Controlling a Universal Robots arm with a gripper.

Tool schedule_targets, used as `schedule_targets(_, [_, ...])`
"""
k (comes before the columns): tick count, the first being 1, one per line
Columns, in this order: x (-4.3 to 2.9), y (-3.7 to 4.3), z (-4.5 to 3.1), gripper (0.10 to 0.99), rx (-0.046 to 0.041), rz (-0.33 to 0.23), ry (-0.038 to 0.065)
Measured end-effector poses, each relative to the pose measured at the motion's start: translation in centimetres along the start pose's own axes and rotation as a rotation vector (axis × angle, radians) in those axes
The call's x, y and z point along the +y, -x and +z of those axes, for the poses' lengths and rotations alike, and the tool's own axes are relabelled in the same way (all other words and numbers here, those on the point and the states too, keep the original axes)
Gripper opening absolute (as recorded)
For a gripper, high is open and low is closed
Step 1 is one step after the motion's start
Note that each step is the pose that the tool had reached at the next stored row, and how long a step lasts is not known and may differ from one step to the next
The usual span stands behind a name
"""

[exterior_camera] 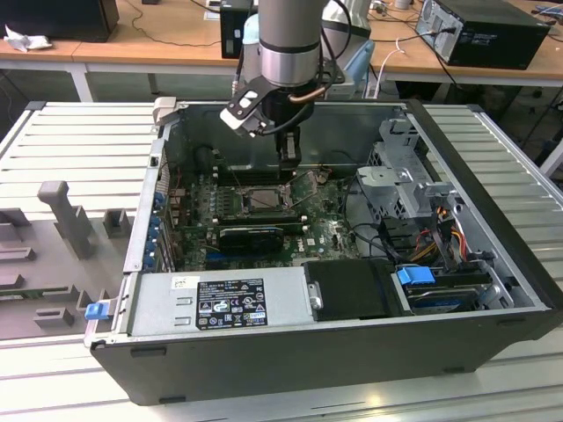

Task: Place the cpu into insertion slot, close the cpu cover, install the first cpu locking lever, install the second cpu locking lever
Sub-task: 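Close the cpu cover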

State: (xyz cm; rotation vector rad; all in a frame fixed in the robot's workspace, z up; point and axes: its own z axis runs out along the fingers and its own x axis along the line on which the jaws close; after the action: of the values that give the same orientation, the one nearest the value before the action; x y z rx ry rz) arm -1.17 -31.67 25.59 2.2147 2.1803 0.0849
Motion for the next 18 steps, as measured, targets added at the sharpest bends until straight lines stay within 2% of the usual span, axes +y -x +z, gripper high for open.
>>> schedule_targets(5, [0.52, -0.01, 0.03, 0.106, 0.0, 0.0, 0.0])
schedule_targets(9, [0.61, -0.11, -0.43, 0.106, -0.0005, 0.0, 0.0])
schedule_targets(13, [1.33, -0.16, -0.4, 0.106, -0.0006, 0.0, 0.0])
schedule_targets(18, [1.67, -0.2, -0.38, 0.106, -0.0006, 0.0, 0.0])
